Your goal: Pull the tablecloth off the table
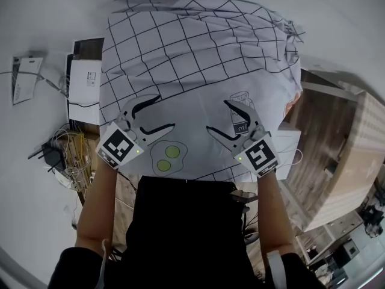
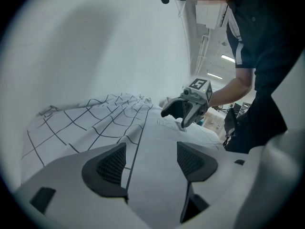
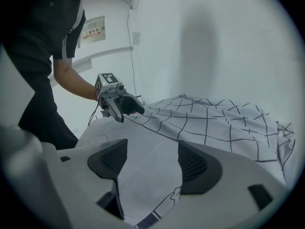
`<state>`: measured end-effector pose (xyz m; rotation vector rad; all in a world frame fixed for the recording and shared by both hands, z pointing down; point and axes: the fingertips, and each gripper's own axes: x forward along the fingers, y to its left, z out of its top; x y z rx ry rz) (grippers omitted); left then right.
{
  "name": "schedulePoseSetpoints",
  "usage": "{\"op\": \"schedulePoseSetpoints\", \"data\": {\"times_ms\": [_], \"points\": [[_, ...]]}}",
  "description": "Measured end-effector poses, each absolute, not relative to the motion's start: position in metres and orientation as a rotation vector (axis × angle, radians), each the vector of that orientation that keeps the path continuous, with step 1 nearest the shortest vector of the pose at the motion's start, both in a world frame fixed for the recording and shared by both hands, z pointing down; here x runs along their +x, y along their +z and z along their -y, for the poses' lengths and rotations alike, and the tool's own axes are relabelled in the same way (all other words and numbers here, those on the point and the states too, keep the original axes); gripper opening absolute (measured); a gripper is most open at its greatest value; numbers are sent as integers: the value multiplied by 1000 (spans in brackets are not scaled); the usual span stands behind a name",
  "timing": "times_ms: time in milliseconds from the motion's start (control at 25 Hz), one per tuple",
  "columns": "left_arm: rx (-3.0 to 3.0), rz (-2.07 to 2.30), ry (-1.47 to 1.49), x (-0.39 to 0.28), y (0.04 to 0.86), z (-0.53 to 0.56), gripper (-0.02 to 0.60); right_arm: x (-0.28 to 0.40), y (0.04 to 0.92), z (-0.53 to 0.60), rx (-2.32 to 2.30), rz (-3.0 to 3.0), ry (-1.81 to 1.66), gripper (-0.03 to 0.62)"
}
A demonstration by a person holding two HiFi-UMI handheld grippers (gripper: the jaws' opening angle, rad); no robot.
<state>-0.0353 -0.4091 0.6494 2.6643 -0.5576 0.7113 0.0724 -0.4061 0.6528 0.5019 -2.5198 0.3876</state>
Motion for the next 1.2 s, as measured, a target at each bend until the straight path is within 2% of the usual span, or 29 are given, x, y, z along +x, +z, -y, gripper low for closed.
{"op": "schedulePoseSetpoints", "data": {"times_ms": [160, 320, 920, 1080, 1200], "points": [[2635, 504, 903, -40, 671, 402, 369, 74, 671, 406, 476, 2474, 378, 319], [2603, 556, 1041, -49, 693, 402, 370, 78, 690, 401, 448, 2404, 361, 322], [2585, 617, 1125, -54, 710, 403, 368, 81, 714, 403, 503, 2287, 329, 322], [2573, 629, 1126, -54, 709, 406, 343, 81, 713, 404, 514, 2275, 337, 321], [2555, 661, 1114, -56, 708, 411, 274, 81, 713, 404, 520, 2275, 341, 321]]}}
